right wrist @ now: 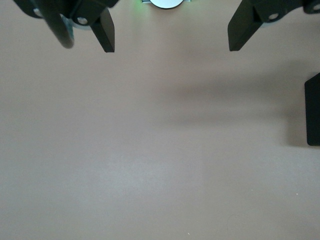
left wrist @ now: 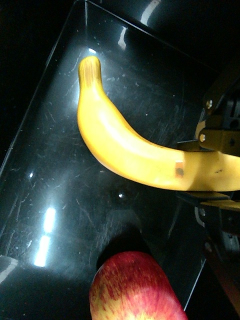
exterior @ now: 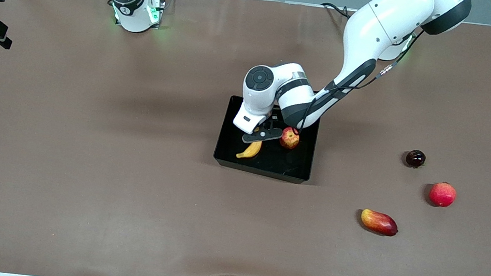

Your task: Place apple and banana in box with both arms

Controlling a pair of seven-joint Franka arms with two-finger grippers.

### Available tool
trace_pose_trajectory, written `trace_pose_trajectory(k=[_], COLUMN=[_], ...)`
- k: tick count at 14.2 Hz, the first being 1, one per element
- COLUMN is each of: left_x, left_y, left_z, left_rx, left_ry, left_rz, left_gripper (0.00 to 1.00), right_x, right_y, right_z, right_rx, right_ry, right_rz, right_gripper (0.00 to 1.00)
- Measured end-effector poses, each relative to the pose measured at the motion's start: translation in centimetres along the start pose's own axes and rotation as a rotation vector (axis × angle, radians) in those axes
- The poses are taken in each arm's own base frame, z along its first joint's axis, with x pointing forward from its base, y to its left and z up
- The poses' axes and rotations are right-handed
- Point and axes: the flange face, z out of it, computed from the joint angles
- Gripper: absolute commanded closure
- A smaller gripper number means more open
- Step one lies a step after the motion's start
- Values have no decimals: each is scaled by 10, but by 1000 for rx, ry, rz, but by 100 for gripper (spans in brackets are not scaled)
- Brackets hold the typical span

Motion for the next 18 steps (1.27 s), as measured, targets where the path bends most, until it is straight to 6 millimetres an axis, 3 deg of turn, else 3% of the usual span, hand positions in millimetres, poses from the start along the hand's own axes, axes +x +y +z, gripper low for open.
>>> trace_pose_trajectory(k=[3,5,8,11,15,18], left_x=[22,64,140,196,236,245], left_y=[6,-5,-60,-129,-208,-254], left_z=[-23,-57,-132,-205,-273,-305], left_rx=[-42,-69,-43,-24,-47,13], left_ry=[35,82,168,225,218,198], left_rz=[-23,-63,-74,-113,-141,-62], left_gripper=[0,0,0,0,0,0], right_x=[0,0,0,0,0,0], right_y=[3,2,1,0,-2,-2], right_z=[0,0,0,0,0,0], right_rx=[0,1,9,16,19,20], right_ry=[0,0,0,0,1,0], right_rz=[6,4,2,0,-3,-3], right_gripper=[0,0,0,0,0,0])
